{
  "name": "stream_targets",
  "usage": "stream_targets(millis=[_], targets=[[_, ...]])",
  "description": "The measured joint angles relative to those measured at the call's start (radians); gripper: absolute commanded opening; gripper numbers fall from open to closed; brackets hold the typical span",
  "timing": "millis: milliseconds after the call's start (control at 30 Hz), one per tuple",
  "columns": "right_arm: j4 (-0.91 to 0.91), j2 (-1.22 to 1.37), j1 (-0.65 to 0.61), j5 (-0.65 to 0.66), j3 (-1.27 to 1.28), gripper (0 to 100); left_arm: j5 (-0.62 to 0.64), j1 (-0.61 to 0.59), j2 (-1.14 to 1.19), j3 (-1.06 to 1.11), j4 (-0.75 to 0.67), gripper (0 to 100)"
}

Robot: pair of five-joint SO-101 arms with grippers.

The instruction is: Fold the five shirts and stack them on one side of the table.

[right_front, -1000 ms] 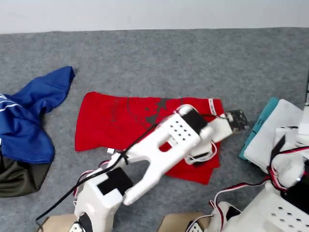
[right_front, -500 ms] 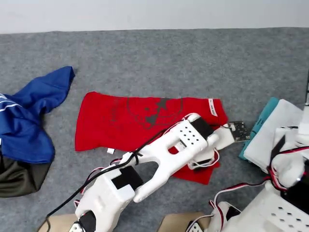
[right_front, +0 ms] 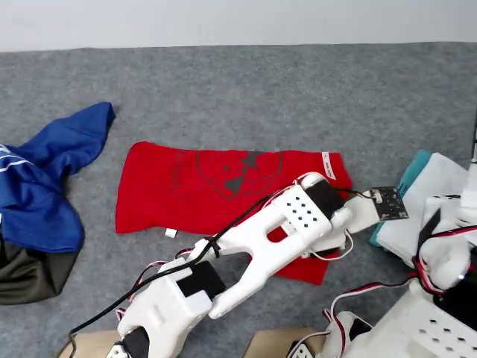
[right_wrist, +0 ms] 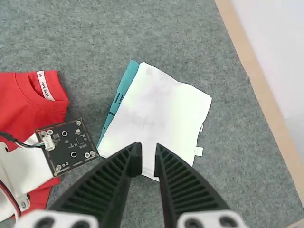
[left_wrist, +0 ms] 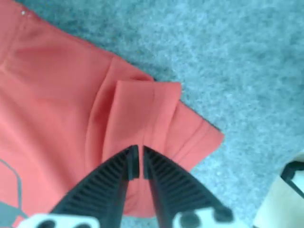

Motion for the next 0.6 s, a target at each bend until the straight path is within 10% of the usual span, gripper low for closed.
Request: stream_targets(millis=[267, 600], targets=[[0.0, 0.0, 0.0, 0.0, 0.0, 6.1, 0.037, 0.003, 0.08, -0.006, -0.044, 19], [0.0, 0.0, 0.0, 0.0, 0.0, 6.1, 0.041, 0.003, 0.166, -0.075, -0.044, 1]])
